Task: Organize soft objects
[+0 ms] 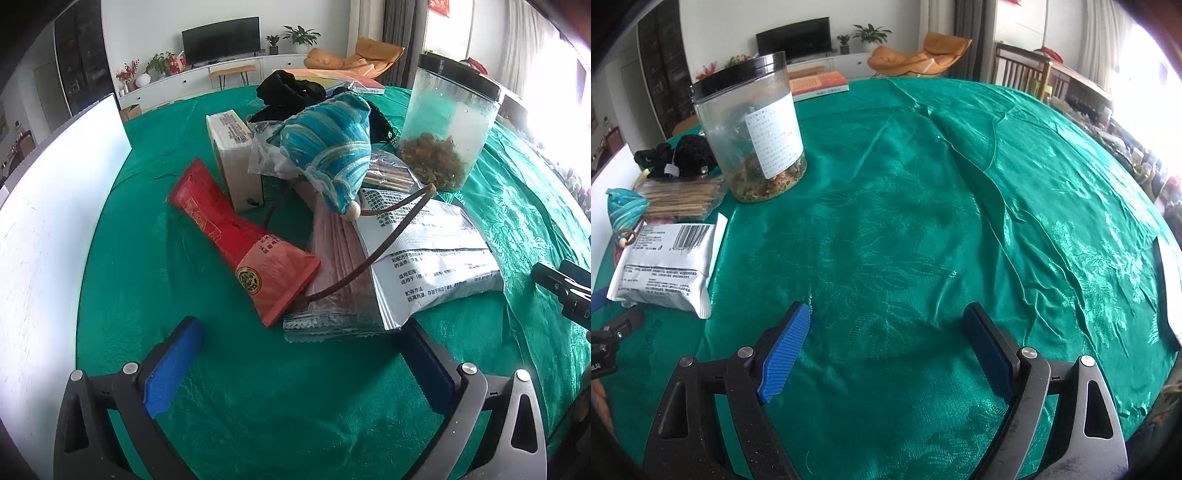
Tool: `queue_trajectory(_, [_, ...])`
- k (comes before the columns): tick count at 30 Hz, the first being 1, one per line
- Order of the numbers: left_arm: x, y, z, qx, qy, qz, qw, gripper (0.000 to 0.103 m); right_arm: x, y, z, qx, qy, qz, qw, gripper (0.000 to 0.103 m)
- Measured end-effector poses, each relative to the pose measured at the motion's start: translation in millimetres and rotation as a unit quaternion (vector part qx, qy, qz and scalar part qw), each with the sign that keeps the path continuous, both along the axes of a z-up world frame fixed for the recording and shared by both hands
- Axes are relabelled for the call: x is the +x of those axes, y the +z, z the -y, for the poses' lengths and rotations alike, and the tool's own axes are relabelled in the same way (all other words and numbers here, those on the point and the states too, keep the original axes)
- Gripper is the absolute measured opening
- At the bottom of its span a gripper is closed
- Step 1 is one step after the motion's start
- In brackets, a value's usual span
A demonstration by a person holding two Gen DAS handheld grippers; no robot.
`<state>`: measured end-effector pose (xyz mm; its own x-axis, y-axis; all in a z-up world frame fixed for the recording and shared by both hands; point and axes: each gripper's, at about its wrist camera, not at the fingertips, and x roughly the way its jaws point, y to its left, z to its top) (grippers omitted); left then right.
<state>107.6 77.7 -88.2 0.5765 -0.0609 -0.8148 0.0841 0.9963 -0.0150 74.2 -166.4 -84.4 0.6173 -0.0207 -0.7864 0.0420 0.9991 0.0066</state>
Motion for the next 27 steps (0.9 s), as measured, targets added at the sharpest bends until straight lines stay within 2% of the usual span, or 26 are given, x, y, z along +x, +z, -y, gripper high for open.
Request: queue_trajectory(27, [-1.8,0.1,0.0,0.001,0.003,0.002,1.0,0.103,0.5,0.5,-0.1,0.0,0.0,0.0,1.0,0.089])
